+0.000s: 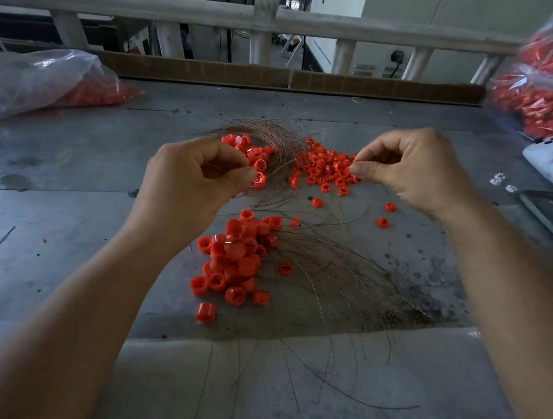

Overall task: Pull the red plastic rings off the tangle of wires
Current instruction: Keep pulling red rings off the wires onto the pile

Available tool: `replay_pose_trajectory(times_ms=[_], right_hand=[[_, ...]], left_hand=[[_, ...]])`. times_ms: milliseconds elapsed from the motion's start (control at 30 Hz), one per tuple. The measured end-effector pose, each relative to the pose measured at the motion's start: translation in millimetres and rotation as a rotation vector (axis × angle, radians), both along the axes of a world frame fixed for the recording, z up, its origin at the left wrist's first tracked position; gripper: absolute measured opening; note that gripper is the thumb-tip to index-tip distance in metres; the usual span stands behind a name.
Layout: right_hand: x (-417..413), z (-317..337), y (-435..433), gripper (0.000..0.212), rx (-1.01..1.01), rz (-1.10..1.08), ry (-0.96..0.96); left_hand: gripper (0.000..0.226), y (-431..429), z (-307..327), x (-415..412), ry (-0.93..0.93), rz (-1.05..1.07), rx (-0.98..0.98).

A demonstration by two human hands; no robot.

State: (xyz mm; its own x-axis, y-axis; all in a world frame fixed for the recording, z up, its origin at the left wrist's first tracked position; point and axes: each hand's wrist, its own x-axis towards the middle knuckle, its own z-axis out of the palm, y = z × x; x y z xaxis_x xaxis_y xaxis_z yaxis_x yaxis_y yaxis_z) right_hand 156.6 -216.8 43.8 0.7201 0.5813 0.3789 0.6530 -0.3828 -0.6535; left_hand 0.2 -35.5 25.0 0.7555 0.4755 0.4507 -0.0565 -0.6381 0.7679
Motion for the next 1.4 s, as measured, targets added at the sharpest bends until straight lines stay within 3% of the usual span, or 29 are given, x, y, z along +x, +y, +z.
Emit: replay_pose_trajectory(times_ms=[100,267,500,667,800,900,1133,1267,1400], right_hand=[[-4,3,0,0.018,0.032,0.027,0.034],[-9,6,0,0.015,0.071,0.045,0.077],[-10,5,1,0.014,0.025,0.053,0.056],[-26,5,7,0.050,-0.018,0.188,-0.177],[-45,-2,18,0.023,-0.053,0.410,-0.362],[-48,-6,21,0.012,-0.063,0.417,-0.372],[-49,-9,23,0.005,-0.031,0.365,-0.312],[-42,-2,17,0.010,0.124,0.213,-0.299],[-43,5,12,0.017,0.245,0.243,-0.267]], left_hand=[[0.009,-4,3,-2,0.002,-0.125,-0.073],[0.016,-6,0,-1,0.100,-0.217,-0.043],[0.019,-8,-1,-2,0.080,-0.207,-0.069],[0.016,-14,1,-3,0.132,-0.285,-0.028],[0.020,-20,0,-3,0.145,-0.322,0.023],[0.020,-21,2,-4,0.136,-0.322,0.027],[0.022,-22,1,-4,0.087,-0.329,-0.007],[0.027,-19,1,-4,-0.015,-0.297,-0.107],[0.026,-19,2,-5,-0.063,-0.298,-0.146]])
